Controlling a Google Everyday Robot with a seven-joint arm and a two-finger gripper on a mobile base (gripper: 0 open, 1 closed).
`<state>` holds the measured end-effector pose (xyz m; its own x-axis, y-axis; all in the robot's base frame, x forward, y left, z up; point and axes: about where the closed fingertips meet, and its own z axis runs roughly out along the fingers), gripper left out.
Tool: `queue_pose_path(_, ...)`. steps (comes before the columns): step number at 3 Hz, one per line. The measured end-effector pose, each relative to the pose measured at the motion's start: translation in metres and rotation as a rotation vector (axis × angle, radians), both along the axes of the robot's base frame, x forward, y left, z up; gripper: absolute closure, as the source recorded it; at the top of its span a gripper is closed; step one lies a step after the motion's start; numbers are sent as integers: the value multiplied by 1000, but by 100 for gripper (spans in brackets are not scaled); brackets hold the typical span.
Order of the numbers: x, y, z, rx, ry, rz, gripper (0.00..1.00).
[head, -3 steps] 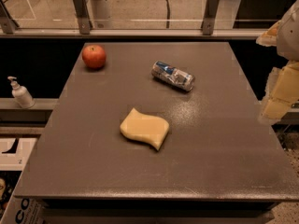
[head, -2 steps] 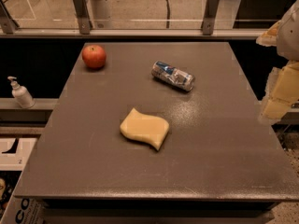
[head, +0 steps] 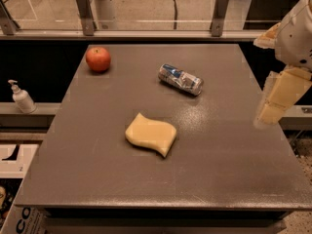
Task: Pick sponge
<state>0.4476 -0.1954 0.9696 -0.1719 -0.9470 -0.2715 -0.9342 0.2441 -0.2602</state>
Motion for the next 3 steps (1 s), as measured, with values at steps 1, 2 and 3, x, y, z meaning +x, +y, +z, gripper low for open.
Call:
queue_pose_path(1, 2, 15, -8, 60, -5, 23, 0)
queue_pose_path(2, -8, 40, -28, 154, 27, 58, 0)
queue_pose_path(3, -17, 63, -45, 241, 60, 91, 0)
